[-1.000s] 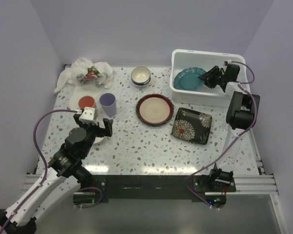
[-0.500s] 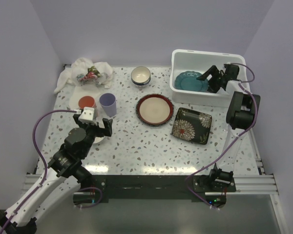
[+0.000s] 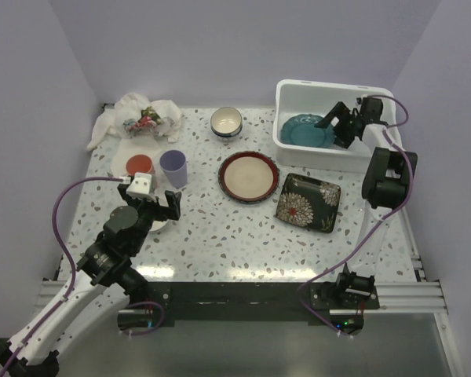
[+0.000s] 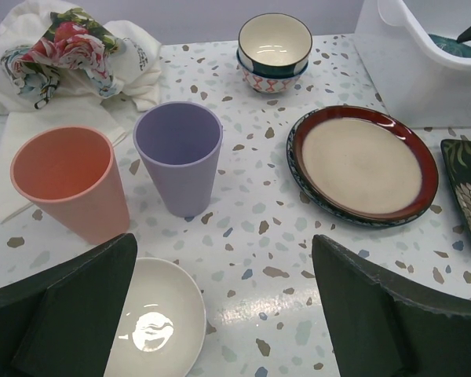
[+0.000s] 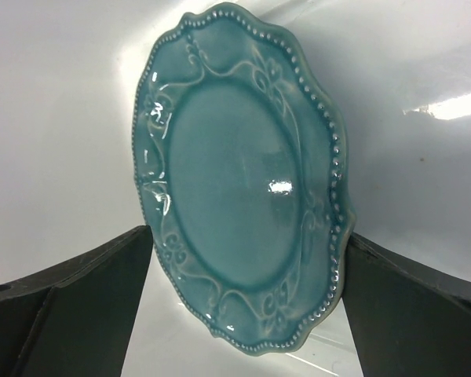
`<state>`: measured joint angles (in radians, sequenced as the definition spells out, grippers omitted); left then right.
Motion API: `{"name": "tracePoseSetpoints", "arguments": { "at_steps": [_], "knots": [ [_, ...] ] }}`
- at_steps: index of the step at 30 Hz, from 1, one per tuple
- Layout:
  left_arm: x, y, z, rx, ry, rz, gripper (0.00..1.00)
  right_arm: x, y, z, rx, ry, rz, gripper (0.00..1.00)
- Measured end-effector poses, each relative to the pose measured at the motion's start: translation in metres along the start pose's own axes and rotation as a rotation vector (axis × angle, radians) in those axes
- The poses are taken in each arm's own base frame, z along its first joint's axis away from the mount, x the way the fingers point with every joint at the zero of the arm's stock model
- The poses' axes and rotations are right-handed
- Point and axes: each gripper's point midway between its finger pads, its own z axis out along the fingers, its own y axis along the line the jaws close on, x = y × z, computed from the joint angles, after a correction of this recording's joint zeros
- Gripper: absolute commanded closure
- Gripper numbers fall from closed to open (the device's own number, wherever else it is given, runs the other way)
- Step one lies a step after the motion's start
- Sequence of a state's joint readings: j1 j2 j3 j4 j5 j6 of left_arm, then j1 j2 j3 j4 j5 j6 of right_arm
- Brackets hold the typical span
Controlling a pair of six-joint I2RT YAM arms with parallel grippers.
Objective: Place the mixed dishes into the plastic bin
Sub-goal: Place the plate in the plastic bin.
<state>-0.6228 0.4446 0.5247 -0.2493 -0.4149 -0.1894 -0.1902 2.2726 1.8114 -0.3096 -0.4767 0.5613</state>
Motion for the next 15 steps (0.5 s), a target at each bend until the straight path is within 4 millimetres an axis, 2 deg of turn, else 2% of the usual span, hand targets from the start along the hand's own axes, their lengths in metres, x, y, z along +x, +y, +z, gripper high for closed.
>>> {"name": "tracePoseSetpoints", "arguments": {
  "at_steps": [7, 15],
  "knots": [
    [0.0, -0.001, 0.0, 0.004, -0.001, -0.001, 0.02, 0.018, -0.01, -0.002, 0.095, 0.058, -0.053, 0.02],
    [-0.001, -0.001, -0.001, 0.009, -0.004, -0.003, 0.02, 0.02, -0.012, -0.005, 0.194, 0.063, -0.155, 0.02]
  ]
}}
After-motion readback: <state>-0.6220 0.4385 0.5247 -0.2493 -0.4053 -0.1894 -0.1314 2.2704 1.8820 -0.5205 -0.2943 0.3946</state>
